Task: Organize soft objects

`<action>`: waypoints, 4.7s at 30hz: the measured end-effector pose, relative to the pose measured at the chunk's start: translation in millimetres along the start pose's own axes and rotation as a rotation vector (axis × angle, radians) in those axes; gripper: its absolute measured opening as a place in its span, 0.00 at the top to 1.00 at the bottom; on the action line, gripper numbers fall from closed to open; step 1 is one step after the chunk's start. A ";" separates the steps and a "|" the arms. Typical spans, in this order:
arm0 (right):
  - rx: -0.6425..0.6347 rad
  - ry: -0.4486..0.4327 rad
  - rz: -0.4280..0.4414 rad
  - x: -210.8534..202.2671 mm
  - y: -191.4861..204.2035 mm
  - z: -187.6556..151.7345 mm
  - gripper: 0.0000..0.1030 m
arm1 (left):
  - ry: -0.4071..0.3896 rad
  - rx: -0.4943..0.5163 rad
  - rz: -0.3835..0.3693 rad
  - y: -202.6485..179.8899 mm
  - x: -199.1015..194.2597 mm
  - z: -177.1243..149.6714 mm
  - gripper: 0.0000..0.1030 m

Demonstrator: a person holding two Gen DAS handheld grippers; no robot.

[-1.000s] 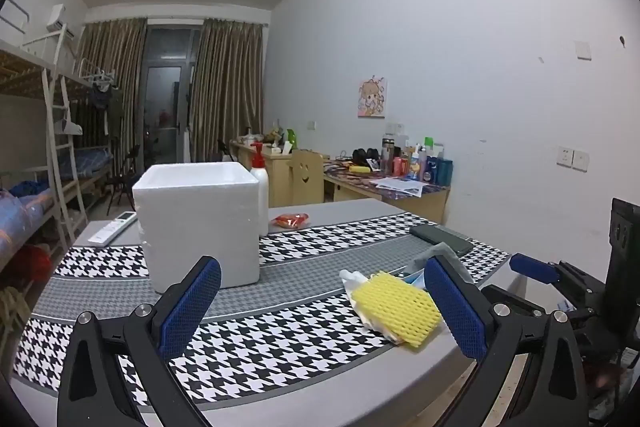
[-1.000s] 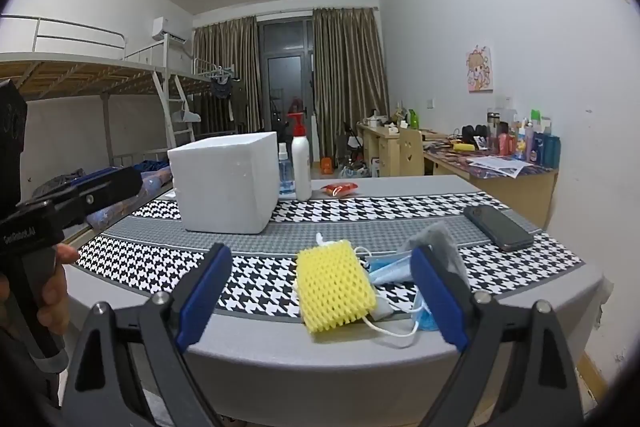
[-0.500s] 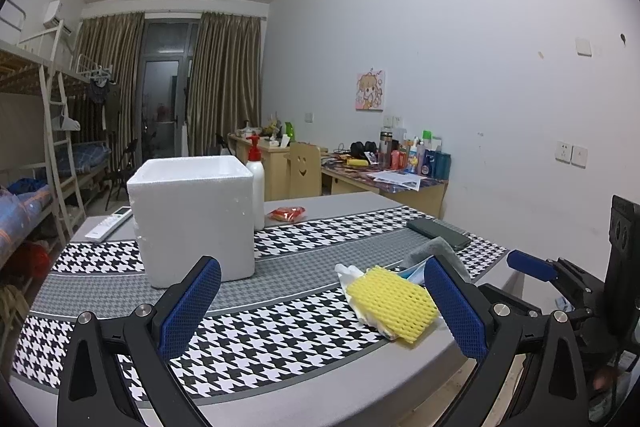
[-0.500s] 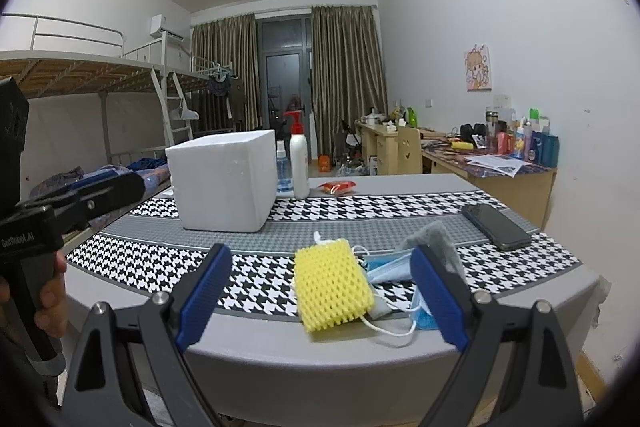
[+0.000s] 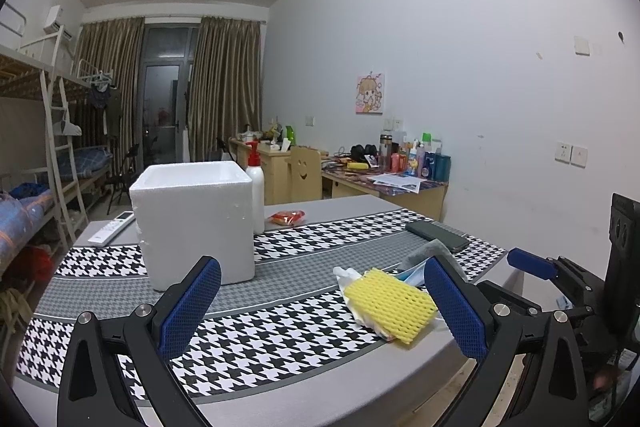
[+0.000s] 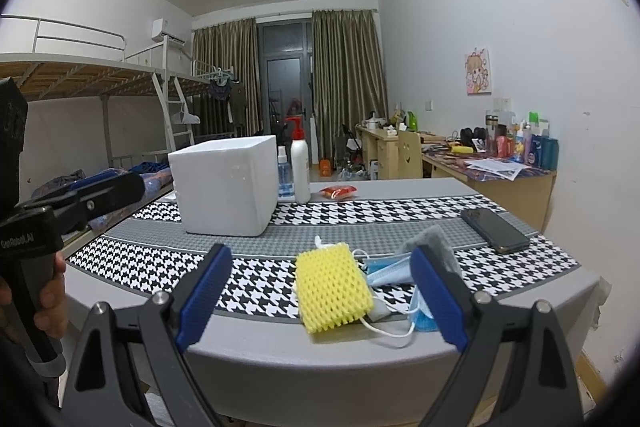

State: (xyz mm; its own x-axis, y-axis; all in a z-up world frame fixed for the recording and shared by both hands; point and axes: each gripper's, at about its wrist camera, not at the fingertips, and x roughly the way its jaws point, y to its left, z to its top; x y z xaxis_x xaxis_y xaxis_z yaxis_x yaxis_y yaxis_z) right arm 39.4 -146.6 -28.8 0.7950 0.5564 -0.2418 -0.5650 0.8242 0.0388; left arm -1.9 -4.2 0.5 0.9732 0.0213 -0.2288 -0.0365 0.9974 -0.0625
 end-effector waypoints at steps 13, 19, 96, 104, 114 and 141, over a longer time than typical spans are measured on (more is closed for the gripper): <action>0.008 0.004 0.000 -0.1 -1.9 -3.7 0.10 | 0.007 -0.008 0.009 2.0 3.3 -1.0 0.01; 0.008 0.008 0.000 0.6 -1.9 -4.3 0.10 | 0.019 -0.008 -0.005 1.2 5.2 -1.3 0.01; 0.147 0.299 -0.177 108.3 -131.0 -19.0 0.43 | 0.532 -0.023 -0.163 -47.8 184.5 -46.8 0.44; 0.166 0.344 -0.166 117.8 -135.4 -23.9 0.65 | 0.547 -0.023 -0.178 -46.7 184.0 -48.4 0.45; 0.193 0.358 -0.152 119.4 -139.0 -25.0 0.92 | 0.544 0.014 -0.199 -51.3 183.7 -48.8 0.69; 0.176 0.226 -0.167 92.6 -121.8 8.7 0.95 | 0.382 -0.078 -0.212 -0.4 151.3 -11.5 0.83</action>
State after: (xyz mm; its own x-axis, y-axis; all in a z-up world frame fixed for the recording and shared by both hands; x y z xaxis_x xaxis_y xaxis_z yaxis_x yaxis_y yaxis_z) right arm 183.7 -194.5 -47.5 0.7932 0.3911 -0.4667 -0.3689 0.9184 0.1427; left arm 142.8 -2.1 -45.3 0.8078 -0.2250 -0.5448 0.1238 0.9684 -0.2164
